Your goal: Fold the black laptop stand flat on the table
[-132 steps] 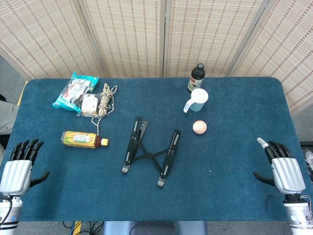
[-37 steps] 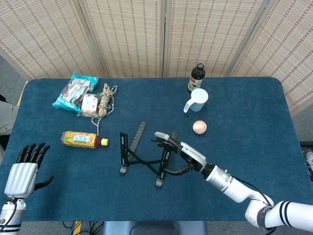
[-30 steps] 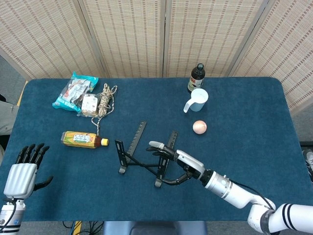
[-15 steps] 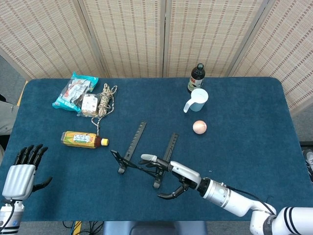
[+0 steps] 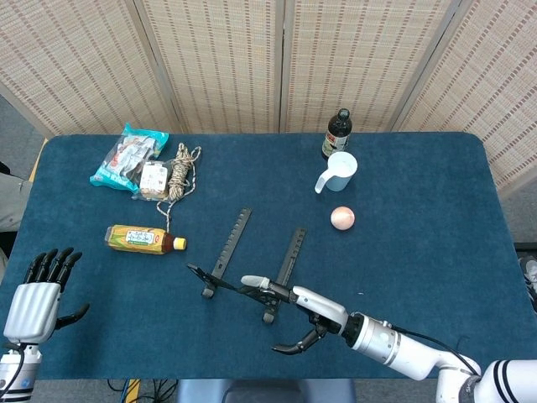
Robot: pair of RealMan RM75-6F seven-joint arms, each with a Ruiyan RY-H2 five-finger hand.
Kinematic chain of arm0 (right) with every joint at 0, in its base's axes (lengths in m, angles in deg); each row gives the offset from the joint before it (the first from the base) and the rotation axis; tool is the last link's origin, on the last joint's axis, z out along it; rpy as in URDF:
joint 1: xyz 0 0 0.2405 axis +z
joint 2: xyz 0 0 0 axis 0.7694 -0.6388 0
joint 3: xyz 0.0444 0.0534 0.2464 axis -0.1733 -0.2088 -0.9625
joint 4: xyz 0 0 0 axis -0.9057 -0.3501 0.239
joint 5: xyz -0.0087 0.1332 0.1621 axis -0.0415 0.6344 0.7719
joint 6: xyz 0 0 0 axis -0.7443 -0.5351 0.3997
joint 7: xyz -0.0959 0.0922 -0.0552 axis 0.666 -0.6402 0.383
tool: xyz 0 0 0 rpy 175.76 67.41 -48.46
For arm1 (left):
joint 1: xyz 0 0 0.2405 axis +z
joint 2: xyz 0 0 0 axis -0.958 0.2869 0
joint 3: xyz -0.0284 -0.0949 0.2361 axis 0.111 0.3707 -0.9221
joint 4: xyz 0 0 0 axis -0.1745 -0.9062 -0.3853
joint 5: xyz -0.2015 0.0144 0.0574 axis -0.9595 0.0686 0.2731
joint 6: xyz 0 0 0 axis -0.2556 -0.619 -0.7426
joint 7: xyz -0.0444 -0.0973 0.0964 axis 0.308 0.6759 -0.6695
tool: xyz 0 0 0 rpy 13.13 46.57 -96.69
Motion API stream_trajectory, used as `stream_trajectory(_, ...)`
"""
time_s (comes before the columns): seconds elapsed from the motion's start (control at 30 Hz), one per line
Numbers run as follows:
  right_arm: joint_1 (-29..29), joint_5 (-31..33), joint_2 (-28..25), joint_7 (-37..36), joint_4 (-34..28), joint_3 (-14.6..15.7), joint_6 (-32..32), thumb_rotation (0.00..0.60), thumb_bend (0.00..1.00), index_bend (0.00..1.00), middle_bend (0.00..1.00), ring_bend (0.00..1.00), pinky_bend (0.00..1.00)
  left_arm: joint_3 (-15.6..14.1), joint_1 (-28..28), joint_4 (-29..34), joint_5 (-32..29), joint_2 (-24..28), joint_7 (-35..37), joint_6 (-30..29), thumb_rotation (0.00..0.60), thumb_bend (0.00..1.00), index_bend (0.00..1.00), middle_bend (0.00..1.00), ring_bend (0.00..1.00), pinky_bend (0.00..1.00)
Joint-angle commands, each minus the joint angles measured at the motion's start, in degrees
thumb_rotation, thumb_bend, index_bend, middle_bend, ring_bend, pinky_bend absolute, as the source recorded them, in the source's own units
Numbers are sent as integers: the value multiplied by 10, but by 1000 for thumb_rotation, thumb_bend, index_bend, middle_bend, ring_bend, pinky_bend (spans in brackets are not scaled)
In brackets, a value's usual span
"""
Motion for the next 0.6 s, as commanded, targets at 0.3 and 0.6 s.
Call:
stream_trajectory(0.3, -17, 29, -1, 37, 9, 8, 11, 600, 209, 0, 130, 41, 106, 1, 0, -1, 2, -2, 0, 0, 600, 135, 116, 75, 56, 39)
stream_trajectory(0.6, -26, 57, 27, 58, 45, 19, -13, 600, 41, 0, 127, 41, 100, 0, 1, 0, 2, -4, -1, -2, 600, 135, 116, 76, 56, 40)
